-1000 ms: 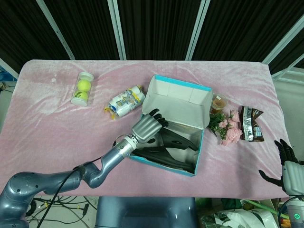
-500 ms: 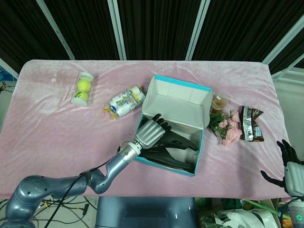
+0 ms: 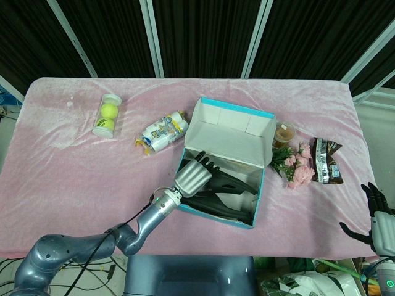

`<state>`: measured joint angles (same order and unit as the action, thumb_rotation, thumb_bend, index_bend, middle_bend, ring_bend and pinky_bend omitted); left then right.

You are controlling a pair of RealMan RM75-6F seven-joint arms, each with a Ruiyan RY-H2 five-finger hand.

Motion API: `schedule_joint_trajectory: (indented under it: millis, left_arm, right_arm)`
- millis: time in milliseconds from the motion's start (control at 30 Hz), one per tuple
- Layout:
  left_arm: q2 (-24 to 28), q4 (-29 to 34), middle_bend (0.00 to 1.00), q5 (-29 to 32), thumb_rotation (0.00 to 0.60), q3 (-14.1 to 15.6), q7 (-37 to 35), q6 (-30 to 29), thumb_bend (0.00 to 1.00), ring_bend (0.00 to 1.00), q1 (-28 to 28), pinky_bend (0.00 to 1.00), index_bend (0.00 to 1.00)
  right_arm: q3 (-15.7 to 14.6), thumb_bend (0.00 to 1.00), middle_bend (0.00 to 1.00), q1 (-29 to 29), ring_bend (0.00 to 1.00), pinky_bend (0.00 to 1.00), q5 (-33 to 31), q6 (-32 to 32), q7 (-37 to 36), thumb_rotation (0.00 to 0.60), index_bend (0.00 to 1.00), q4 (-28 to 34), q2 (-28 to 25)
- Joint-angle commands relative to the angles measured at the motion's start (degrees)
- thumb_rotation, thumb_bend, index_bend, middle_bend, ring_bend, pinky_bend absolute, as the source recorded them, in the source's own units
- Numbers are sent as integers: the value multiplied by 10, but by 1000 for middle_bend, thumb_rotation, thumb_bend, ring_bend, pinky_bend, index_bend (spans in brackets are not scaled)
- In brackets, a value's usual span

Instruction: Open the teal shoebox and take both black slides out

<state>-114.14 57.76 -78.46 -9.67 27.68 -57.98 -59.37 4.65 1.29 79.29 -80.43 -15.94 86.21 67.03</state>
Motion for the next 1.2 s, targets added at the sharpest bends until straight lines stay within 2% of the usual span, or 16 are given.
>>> schedule_joint_trajectory:
  millis: [33,233,333,467,533,667,800,1000,1200]
  left_arm:
    - [-14,-17,438,-6,600,0,-5,-6,389,320,2,219,337]
    - [-27,-30,605,-28,600,-2,-28,-26,469,454,0,261,503]
    - [-25,-27,618,-39,600,-3,-59,-39,475,456,3,266,519]
    - [-5,8,619,-41,600,-13,-102,-54,475,456,14,266,520]
    - [22,61,620,-24,600,-27,-141,-57,475,456,30,266,522]
    - [59,136,622,16,600,-43,-163,-35,475,456,48,267,519]
    - [83,195,616,84,600,-70,-178,-6,475,456,65,268,501]
    - [72,199,617,166,600,-97,-128,-16,476,456,74,270,493]
    - [56,188,614,168,600,-107,-123,-58,471,455,84,273,486]
  right_arm:
    - [0,98,0,0,17,210,0,0,0,600,0,0,-1]
    - [0,99,0,-2,17,210,1,-1,-3,600,0,2,-1]
    - [0,98,0,-2,17,210,1,-1,-4,600,0,3,-2]
    - [1,99,0,-3,17,210,2,-2,-4,600,0,4,-4]
    - [1,98,0,-1,17,210,4,0,-3,600,0,5,-4]
    - [1,99,0,1,17,210,5,3,-4,600,0,5,-3]
    - [1,98,0,3,17,210,6,6,-6,600,0,2,-2]
    - [0,99,0,5,17,210,10,6,-8,600,0,0,-1]
    - [-1,99,0,5,17,210,10,7,-10,600,0,-2,0]
